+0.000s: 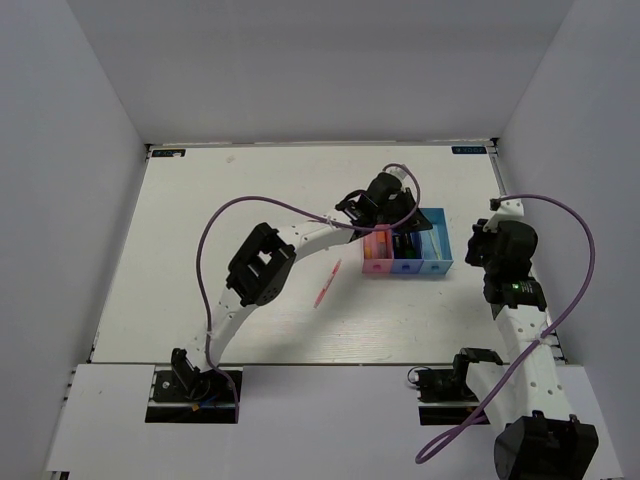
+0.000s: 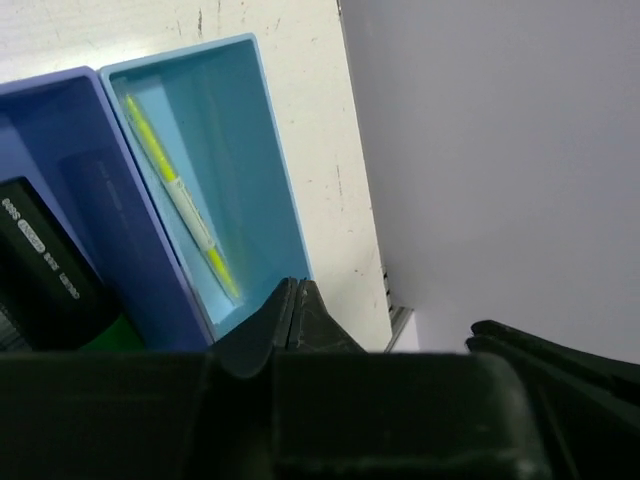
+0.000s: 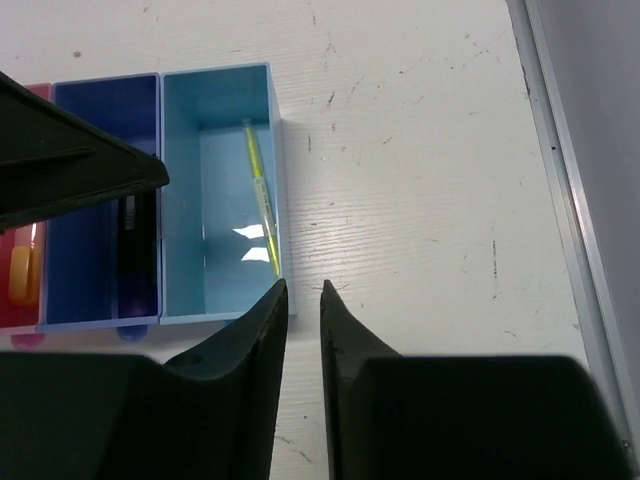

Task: Sort the stationery into containers
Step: Place the stationery into the container, then grab a piece of stationery with the left arm, then place the stationery into the container

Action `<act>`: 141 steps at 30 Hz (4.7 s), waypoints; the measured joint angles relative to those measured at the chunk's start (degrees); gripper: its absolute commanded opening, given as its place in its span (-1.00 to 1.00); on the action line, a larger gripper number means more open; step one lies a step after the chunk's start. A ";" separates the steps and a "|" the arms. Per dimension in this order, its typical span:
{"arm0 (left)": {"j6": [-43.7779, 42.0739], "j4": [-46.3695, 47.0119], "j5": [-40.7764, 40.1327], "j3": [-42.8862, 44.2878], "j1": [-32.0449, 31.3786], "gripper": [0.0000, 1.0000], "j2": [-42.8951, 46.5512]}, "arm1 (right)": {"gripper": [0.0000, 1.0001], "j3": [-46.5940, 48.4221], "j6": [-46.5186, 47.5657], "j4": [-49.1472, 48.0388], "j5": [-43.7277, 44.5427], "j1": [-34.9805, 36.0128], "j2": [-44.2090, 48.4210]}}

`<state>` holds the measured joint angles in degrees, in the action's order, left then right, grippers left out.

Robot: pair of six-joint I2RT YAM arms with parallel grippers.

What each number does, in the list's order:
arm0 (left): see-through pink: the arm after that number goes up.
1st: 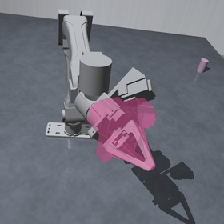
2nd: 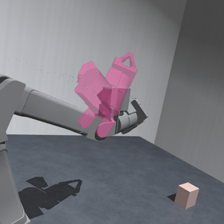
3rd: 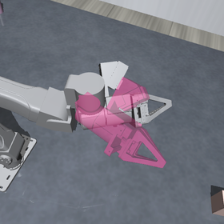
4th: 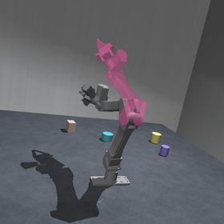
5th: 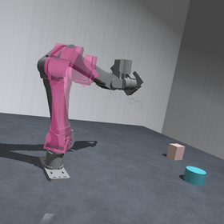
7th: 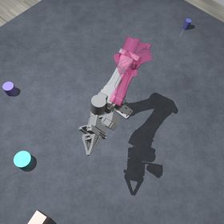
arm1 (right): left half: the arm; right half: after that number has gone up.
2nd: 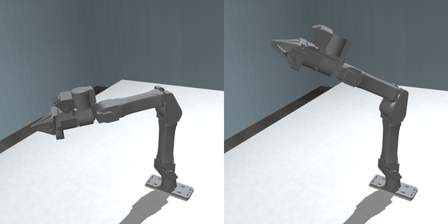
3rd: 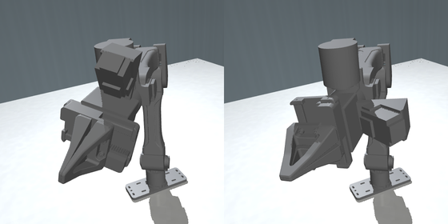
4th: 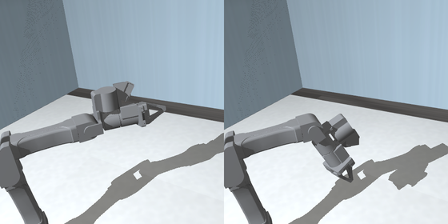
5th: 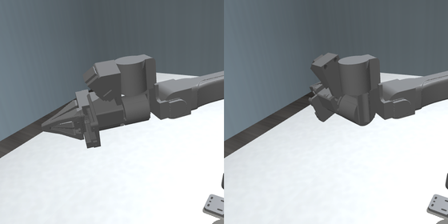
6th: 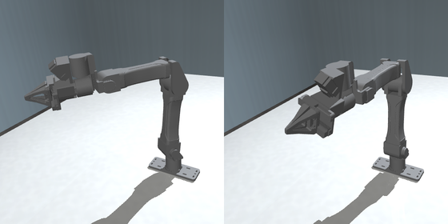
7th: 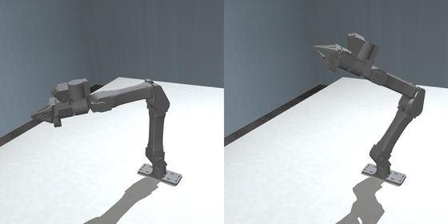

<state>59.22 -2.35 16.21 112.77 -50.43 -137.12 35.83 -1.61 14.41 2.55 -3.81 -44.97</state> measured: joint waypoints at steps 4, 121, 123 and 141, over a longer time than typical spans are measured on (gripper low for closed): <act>-5.92 -5.35 -0.09 -2.34 -0.11 -1.00 4.37 | 0.17 0.00 0.11 0.11 -2.75 -0.50 0.00; -3.69 -2.84 -1.68 1.07 -1.75 -0.34 1.40 | -0.45 0.04 -1.44 2.10 -9.38 -6.95 -1.38; -4.76 -3.34 -1.62 1.09 -1.75 -0.72 1.40 | -0.05 0.04 -1.68 2.10 -9.46 -7.10 -1.46; -29.24 -32.39 -16.83 -50.93 5.46 1.00 69.44 | 0.81 0.55 -4.96 3.32 -22.49 -8.44 -0.76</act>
<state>29.98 -34.74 -0.62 61.84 -44.97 -67.68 36.38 -6.57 17.74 -19.94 -12.25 -45.74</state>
